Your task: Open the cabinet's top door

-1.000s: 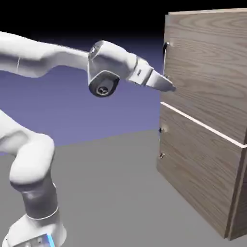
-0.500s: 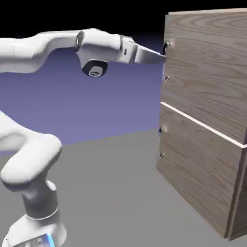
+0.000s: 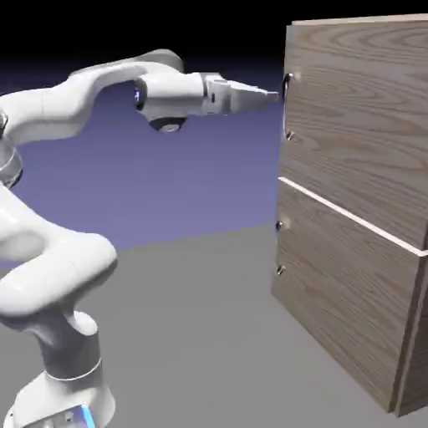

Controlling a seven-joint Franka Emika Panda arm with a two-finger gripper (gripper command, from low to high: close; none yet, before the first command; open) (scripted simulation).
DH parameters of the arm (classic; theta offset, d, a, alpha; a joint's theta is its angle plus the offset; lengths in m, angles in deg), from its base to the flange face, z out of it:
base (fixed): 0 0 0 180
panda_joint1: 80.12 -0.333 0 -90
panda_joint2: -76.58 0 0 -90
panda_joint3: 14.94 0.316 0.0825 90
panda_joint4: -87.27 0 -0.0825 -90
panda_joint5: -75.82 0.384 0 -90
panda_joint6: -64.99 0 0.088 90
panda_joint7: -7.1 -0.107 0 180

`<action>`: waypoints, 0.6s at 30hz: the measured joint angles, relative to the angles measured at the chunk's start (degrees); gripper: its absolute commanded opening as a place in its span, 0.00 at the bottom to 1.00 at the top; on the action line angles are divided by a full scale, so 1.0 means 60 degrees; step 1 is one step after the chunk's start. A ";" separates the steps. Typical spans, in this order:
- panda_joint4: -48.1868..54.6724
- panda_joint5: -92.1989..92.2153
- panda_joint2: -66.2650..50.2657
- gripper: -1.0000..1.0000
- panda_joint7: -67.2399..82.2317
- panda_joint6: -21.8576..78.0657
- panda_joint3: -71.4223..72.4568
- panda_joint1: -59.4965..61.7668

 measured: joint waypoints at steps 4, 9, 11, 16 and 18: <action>0.0458 0.1661 0.0407 0.50 0.0909 0.0041 0.0852 0.0773; 0.1270 0.2040 0.0385 0.50 0.0981 0.0260 0.1376 0.1899; 0.1734 0.2162 0.0344 0.00 0.0965 0.0390 0.1639 0.2534; 0.0696 0.2426 0.0592 0.00 0.1433 0.1241 0.0923 0.1599; 0.0004 0.2489 0.0728 0.00 0.1714 0.1785 0.0436 0.0955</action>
